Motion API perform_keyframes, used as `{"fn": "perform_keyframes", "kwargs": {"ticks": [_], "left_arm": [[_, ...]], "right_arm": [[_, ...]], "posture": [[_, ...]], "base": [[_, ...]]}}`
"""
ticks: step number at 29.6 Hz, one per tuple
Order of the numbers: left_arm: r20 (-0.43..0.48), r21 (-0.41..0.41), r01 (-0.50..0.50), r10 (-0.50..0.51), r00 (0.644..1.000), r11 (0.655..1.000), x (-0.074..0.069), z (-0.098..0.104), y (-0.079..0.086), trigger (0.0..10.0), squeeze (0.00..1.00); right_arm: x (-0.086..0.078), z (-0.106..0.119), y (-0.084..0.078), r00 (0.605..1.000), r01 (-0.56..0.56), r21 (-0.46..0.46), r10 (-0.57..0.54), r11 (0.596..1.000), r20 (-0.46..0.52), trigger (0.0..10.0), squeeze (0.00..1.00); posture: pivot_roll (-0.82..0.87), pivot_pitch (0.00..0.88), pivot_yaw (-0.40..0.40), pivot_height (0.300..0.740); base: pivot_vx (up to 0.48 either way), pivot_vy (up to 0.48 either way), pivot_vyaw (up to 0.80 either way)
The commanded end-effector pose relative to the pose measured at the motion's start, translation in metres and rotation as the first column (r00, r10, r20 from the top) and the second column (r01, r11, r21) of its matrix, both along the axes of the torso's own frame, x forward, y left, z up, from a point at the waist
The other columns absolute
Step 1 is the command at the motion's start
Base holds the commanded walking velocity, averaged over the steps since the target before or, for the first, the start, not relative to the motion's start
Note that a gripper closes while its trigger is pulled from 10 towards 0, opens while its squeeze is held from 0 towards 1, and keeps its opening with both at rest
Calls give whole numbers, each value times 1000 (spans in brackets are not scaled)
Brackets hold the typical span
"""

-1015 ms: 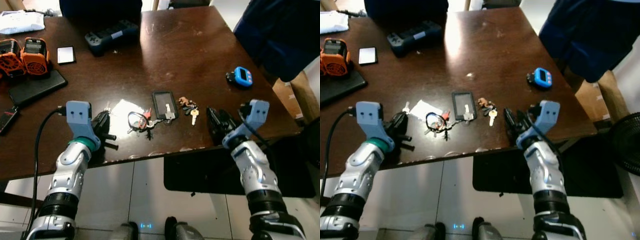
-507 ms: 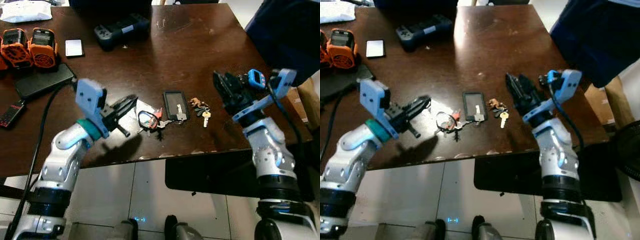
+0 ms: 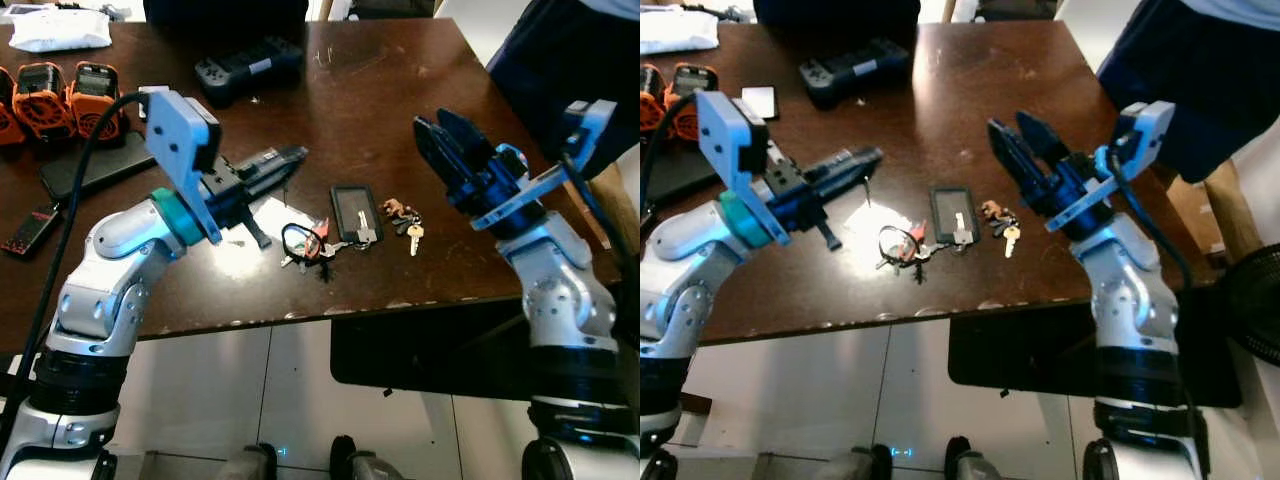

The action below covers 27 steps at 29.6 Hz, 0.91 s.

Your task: Hang keys on a hook

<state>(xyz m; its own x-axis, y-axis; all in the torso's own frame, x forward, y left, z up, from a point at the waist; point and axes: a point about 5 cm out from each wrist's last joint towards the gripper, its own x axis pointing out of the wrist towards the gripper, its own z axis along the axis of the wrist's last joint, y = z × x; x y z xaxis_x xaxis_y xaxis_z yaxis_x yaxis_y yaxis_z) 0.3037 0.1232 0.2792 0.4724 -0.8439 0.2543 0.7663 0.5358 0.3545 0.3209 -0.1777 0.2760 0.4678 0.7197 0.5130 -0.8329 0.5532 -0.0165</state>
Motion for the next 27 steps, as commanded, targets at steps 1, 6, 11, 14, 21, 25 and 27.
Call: {"fn": "perform_keyframes", "kwargs": {"ticks": [1, 6, 11, 14, 21, 25, 27], "left_arm": [[42, 43, 47, -49, 998, 998, -5, 6, -7, 0, 0], [62, 67, 72, -76, 995, 995, -7, 14, -9, 0, 0], [83, 60, 105, -110, 990, 993, -10, 25, -16, 0, 0], [94, 54, 118, -123, 988, 992, -11, 29, -19, 0, 0], [107, 59, 108, -113, 988, 992, -11, 31, -21, 0, 0], [112, 66, 87, -94, 989, 994, -9, 31, -21, 0, 0], [110, 74, 68, -76, 991, 995, -7, 31, -20, 0, 0]], "right_arm": [[-8, -2, 1, 996, -85, -70, 86, 994, 12, 10000, 0], [-11, -2, -1, 992, -125, -193, 129, 973, 11, 10000, 0], [-10, 4, 7, 988, -140, -251, 151, 958, 26, 10000, 0], [-12, 9, 14, 982, -173, -260, 188, 950, 33, 10000, 0], [-26, 14, 26, 950, -285, -313, 311, 906, 35, 10000, 0], [-32, 16, 29, 932, -328, -333, 360, 884, 37, 10000, 0], [-36, 18, 30, 920, -353, -343, 390, 871, 43, 10000, 0]], "posture": [[104, 67, 7, 740], [102, 65, 7, 740], [96, 60, 8, 740], [97, 59, 7, 740], [95, 57, 6, 740], [95, 55, 5, 740], [95, 56, 5, 740]], "base": [[0, 0, 0], [0, 0, 0], [0, 0, 0], [0, 0, 0], [0, 0, 0], [0, 0, 0], [0, 0, 0]]}}
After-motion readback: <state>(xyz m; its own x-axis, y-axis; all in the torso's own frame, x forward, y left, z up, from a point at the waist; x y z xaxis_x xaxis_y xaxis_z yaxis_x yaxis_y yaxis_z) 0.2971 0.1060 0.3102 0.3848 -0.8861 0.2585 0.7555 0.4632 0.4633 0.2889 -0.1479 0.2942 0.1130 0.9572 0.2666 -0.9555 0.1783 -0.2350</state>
